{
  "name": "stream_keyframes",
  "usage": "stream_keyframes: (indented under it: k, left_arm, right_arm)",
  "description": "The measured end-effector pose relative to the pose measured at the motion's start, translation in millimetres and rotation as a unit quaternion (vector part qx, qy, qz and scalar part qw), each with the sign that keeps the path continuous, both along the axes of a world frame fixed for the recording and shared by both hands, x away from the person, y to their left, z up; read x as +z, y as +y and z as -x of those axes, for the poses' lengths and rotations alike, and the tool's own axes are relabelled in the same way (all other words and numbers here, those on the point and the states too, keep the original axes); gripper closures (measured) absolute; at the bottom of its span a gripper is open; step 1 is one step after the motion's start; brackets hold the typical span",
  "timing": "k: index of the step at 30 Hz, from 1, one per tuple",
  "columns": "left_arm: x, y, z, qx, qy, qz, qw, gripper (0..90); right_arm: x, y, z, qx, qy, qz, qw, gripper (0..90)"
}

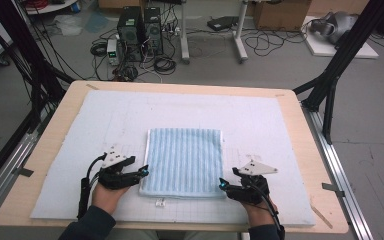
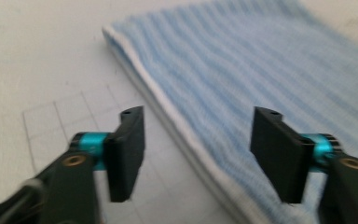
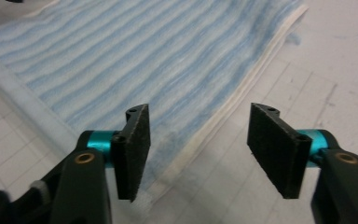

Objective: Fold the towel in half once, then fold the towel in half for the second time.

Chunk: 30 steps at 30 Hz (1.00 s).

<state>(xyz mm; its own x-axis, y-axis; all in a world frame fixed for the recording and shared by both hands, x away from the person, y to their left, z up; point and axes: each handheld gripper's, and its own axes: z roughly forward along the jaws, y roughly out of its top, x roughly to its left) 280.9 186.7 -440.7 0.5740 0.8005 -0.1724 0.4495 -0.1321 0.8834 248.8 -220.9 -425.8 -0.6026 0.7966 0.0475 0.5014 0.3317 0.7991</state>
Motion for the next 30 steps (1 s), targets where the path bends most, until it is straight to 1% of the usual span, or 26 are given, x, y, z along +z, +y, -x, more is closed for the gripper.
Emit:
stream_keyframes:
  k: [1, 2, 5, 6, 7, 8, 11, 14, 17, 21, 23, 27, 29, 30]
  left_arm:
    - [1.0, 1.8, -1.1, -0.002, -0.001, 0.013, 0.9999, 22.5]
    - [3.0, 4.3, -2.5, -0.006, -0.001, 0.031, 0.9995, 19.3]
    - [9.0, 8.7, -6.1, -0.016, -0.003, 0.045, 0.9989, 17.9]
    - [11.2, 10.1, -7.3, -0.015, -0.006, 0.049, 0.9987, 17.9]
    - [13.8, 12.0, -8.9, -0.016, -0.007, 0.053, 0.9984, 17.9]
    - [15.2, 12.8, -10.0, -0.019, -0.007, 0.053, 0.9984, 17.9]
    - [21.0, 14.0, -11.5, -0.025, -0.015, 0.057, 0.9979, 17.9]
    - [24.5, 14.3, -11.0, -0.03, -0.02, 0.059, 0.9976, 17.9]
    - [25.8, 14.4, -11.0, -0.037, -0.02, 0.064, 0.9971, 17.9]
    - [26.6, 14.2, -12.8, -0.043, -0.018, 0.067, 0.9967, 17.9]
    - [28.4, 13.5, -14.8, -0.049, -0.017, 0.059, 0.9969, 17.9]
    - [37.2, 11.4, -25.6, -0.056, -0.022, 0.06, 0.9964, 17.9]
    - [39.5, 10.6, -32.1, -0.056, -0.02, 0.053, 0.9968, 18.0]
    - [40.2, 10.2, -35.5, -0.055, -0.018, 0.053, 0.9969, 18.0]
  right_arm:
    - [2.7, -1.1, -2.0, -0.005, -0.006, 0.003, 1.0, 29.8]
    - [4.6, -1.7, -3.2, -0.007, -0.009, 0.003, 0.9999, 27.1]
    - [12.6, -5.2, -9.3, -0.01, -0.022, 0.006, 0.9997, 19.3]
    - [15.2, -6.6, -12.2, -0.007, -0.024, 0.006, 0.9997, 17.6]
    - [17.5, -7.4, -14.7, -0.008, -0.025, 0.007, 0.9996, 14.0]
    - [19.4, -8.4, -18.2, -0.013, -0.03, 0.011, 0.9994, 11.4]
    - [22.8, -10.1, -22.2, -0.011, -0.028, 0.006, 0.9995, 11.4]
    - [24.2, -10.3, -22.9, -0.003, -0.027, 0.003, 0.9996, 11.4]
    - [26.2, -10.7, -22.0, 0.004, -0.029, 0.0, 0.9996, 11.2]
    - [28.4, -12.1, -24.8, 0.002, -0.03, -0.004, 0.9996, 11.1]
    - [29.0, -12.3, -26.6, 0.0, -0.03, -0.009, 0.9995, 11.1]
    - [30.9, -12.1, -34.4, 0.005, -0.03, -0.007, 0.9995, 11.1]
    - [32.0, -11.8, -39.8, 0.002, -0.024, -0.01, 0.9997, 11.2]
    - [32.4, -11.5, -42.8, 0.002, -0.023, -0.012, 0.9997, 11.1]
